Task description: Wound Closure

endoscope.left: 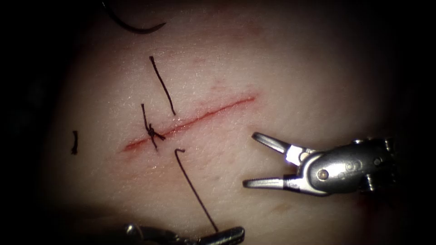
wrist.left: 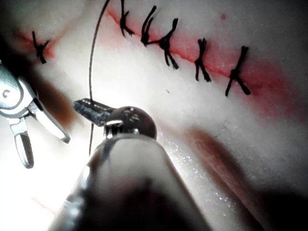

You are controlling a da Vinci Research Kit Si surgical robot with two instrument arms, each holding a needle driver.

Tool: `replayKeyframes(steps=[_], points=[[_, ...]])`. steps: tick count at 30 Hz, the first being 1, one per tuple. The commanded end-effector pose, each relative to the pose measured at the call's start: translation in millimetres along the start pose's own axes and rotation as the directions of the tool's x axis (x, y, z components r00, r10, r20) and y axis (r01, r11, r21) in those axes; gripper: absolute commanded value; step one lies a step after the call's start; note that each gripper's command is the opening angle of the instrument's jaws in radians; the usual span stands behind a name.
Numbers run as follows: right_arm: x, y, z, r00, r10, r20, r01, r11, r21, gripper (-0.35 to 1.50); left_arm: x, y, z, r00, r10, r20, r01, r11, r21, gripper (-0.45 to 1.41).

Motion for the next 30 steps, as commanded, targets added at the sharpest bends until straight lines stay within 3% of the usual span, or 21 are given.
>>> replayKeyframes(steps=[1, 6, 19, 24, 25, 27, 30], points=[[-0.1, -0.7, 1.9, 0.999, -0.034, -0.016, 0.034, 0.999, 0.009, 1.03, 0.2, 0.5, 0.5, 1.0, -0.006, -0.004, 0.006, 1.0, -0.003, -0.45], [0.9, -1.0, 4.4, 0.982, -0.149, -0.114, 0.155, 0.987, 0.046, 1.08, 0.3, -1.3, -0.2, 1.0, 0.012, -0.002, -0.012, 1.0, -0.007, -0.45], [1.3, -1.4, 6.6, 0.955, -0.187, -0.229, 0.217, 0.969, 0.116, 1.04, -1.0, -1.4, -0.4, 1.0, 0.008, 0.012, -0.008, 1.0, -0.01, -0.45], [1.1, -1.5, 6.9, 0.944, -0.19, -0.268, 0.232, 0.964, 0.133, 0.88, -1.3, -1.3, -0.6, 1.0, 0.009, 0.013, -0.009, 1.0, -0.008, -0.45], [1.0, -1.6, 6.8, 0.938, -0.19, -0.289, 0.238, 0.961, 0.142, 0.42, -1.3, -1.2, -0.7, 1.0, 0.01, 0.012, -0.01, 1.0, -0.008, -0.45], [1.0, -1.6, 6.7, 0.933, -0.189, -0.306, 0.244, 0.958, 0.149, -0.3, -1.4, -1.2, -0.9, 1.0, 0.01, 0.014, -0.01, 1.0, -0.009, -0.45], [0.9, -1.8, 6.7, 0.926, -0.19, -0.325, 0.252, 0.954, 0.16, -0.35, -1.4, -1.1, -0.9, 1.0, 0.01, 0.013, -0.01, 1.0, -0.009, -0.45]])
